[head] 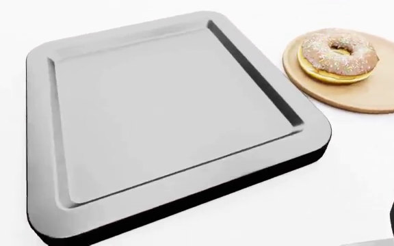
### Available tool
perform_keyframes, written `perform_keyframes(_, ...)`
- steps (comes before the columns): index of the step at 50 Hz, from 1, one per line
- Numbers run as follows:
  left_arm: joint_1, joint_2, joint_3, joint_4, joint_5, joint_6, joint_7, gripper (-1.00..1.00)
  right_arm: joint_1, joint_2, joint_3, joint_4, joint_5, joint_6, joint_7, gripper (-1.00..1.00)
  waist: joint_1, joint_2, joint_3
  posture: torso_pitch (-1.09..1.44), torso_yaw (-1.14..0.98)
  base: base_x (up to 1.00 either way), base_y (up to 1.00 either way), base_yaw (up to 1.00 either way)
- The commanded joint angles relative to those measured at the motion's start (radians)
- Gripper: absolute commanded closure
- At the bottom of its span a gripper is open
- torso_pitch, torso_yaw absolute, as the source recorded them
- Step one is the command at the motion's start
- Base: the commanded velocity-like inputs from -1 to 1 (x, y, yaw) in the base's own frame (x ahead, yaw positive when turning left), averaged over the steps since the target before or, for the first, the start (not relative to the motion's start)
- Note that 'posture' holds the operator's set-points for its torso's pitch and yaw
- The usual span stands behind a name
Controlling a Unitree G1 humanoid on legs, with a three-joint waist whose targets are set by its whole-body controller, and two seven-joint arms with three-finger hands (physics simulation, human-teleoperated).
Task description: Move the dessert items from the plate to the tray.
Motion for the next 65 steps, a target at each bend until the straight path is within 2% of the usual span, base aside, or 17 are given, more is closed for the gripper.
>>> perform_keyframes(1, -0.036, 0.016, 0.013, -0.019, 0.002, -0.022, 0.0, -1.0, -0.036, -0.007, -0.003, -0.022, -0.012, -0.027, -0.002, -1.0, -0.001, -0.004, -0.037, 0.0, 0.0, 0.0, 0.0, 0.0)
perform_keyframes(7, -0.035, 0.02, 0.013, -0.018, 0.001, -0.024, -0.003, -1.0, -0.038, -0.009, 0.007, -0.027, -0.038, -0.026, 0.034, -1.0, -0.017, 0.014, -0.029, 0.0, 0.0, 0.0, 0.0, 0.0)
perform_keyframes(9, -0.038, 0.02, 0.013, -0.016, 0.002, -0.025, -0.003, -1.0, -0.042, 0.005, -0.016, -0.035, -0.024, -0.026, 0.031, -1.0, -0.004, 0.015, -0.057, 0.0, 0.0, 0.05, 0.0, 0.3)
perform_keyframes(12, -0.044, 0.021, 0.012, -0.014, 0.004, -0.024, -0.004, -1.0, -0.047, -0.005, -0.007, -0.022, -0.034, -0.032, 0.028, -1.0, -0.006, 0.013, -0.029, 0.0, 0.0, 0.23, 0.0, 0.74)
perform_keyframes(17, -0.043, 0.024, 0.012, -0.026, 0.005, -0.015, -0.007, -1.0, -0.041, -0.005, -0.01, -0.022, -0.035, -0.037, 0.028, -1.0, -0.013, 0.017, -0.034, 0.0, 0.0, 0.25, 0.0, 0.75)
perform_keyframes(21, -0.041, 0.023, 0.014, -0.029, 0.004, -0.013, -0.006, -1.0, -0.033, 0.002, -0.013, -0.008, -0.054, -0.023, -0.006, -1.0, -0.057, 0.092, -0.041, 0.0, 0.0, 0.13, 0.0, 0.39)
perform_keyframes(22, -0.041, 0.025, 0.013, -0.031, 0.005, -0.012, -0.007, -1.0, -0.033, -0.002, -0.009, -0.009, -0.053, -0.039, 0.002, -1.0, -0.042, 0.059, -0.024, 0.0, 0.0, 0.0, 0.0, 0.0)
perform_keyframes(27, -0.035, 0.026, 0.016, -0.037, 0.002, -0.009, -0.006, -1.0, -0.032, -0.006, -0.021, -0.014, -0.046, -0.025, -0.003, -1.0, -0.036, 0.016, -0.034, 0.0, 0.0, 0.01, 0.0, 0.0)
perform_keyframes(35, -0.037, 0.031, 0.014, -0.037, 0.006, -0.01, -0.012, -1.0, -0.02, -0.008, -0.023, -0.034, -0.03, -0.014, -0.009, -1.0, -0.026, 0.033, -0.052, 0.0, 0.0, 0.34, 0.0, 0.0)
perform_keyframes(39, -0.04, 0.03, 0.012, -0.033, 0.009, -0.013, -0.014, -1.0, -0.024, -0.009, -0.02, -0.031, -0.027, -0.031, -0.012, -1.0, -0.023, -0.012, -0.04, 0.0, 0.0, 0.0, 0.0, 0.0)
perform_keyframes(50, -0.059, 0.031, 0.008, -0.027, 0.016, -0.009, -0.021, -1.0, -0.038, -0.021, -0.022, -0.014, -0.008, -0.019, -0.035, -1.0, -0.028, 0.01, -0.028, 0.0, 0.0, 0.0, 0.0, 0.0)
perform_keyframes(51, -0.065, 0.031, 0.007, -0.021, 0.018, -0.012, -0.022, -1.0, -0.038, -0.016, -0.028, -0.011, -0.003, -0.008, -0.04, -1.0, -0.024, 0.012, -0.055, 0.0, 0.0, 0.12, -0.09, 0.0)
perform_keyframes(54, -0.063, 0.03, 0.008, -0.022, 0.022, -0.012, -0.023, -1.0, -0.024, -0.015, -0.031, -0.012, -0.002, -0.019, -0.046, -1.0, -0.03, 0.028, -0.024, 0.0, 0.0, 0.22, -0.33, 0.0)
perform_keyframes(57, -0.054, 0.029, 0.011, -0.031, 0.021, -0.009, -0.024, -1.0, -0.019, -0.015, -0.025, -0.018, 0.0, -0.022, -0.048, -1.0, -0.038, 0.074, -0.069, 0.0, 0.0, 0.23, -0.5, 0.0)
perform_keyframes(62, -0.043, 0.035, 0.017, -0.052, 0.016, 0.004, -0.025, -1.0, -0.007, -0.02, -0.009, -0.026, -0.017, -0.02, -0.036, -1.0, -0.026, -0.038, -0.026, 0.0, 0.0, 0.01, 0.0, 0.0)
perform_keyframes(63, -0.042, 0.036, 0.019, -0.052, 0.015, 0.004, -0.024, -1.0, -0.009, -0.015, -0.018, -0.025, -0.014, -0.017, -0.038, -1.0, -0.022, -0.008, -0.018, 0.0, 0.0, 0.0, 0.0, 0.0)
perform_keyframes(65, -0.038, 0.038, 0.019, -0.054, 0.014, 0.001, -0.025, -1.0, -0.01, -0.016, -0.014, -0.02, -0.02, -0.02, -0.037, -1.0, -0.019, -0.007, -0.029, 0.0, 0.0, 0.0, 0.0, 0.0)
